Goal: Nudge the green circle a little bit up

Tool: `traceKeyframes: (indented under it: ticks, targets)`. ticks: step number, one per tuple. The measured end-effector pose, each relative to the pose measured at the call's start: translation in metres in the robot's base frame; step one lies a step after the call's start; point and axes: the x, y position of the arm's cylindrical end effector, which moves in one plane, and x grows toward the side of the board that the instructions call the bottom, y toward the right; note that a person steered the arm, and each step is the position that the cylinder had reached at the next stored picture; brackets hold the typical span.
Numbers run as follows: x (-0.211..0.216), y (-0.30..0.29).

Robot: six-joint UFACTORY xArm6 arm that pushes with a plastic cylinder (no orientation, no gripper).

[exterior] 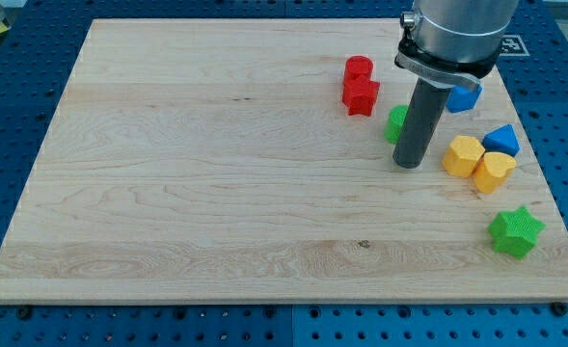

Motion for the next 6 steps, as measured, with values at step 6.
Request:
traceKeyframes:
  ticks: [6]
  targets:
    - [-0.027, 0.043]
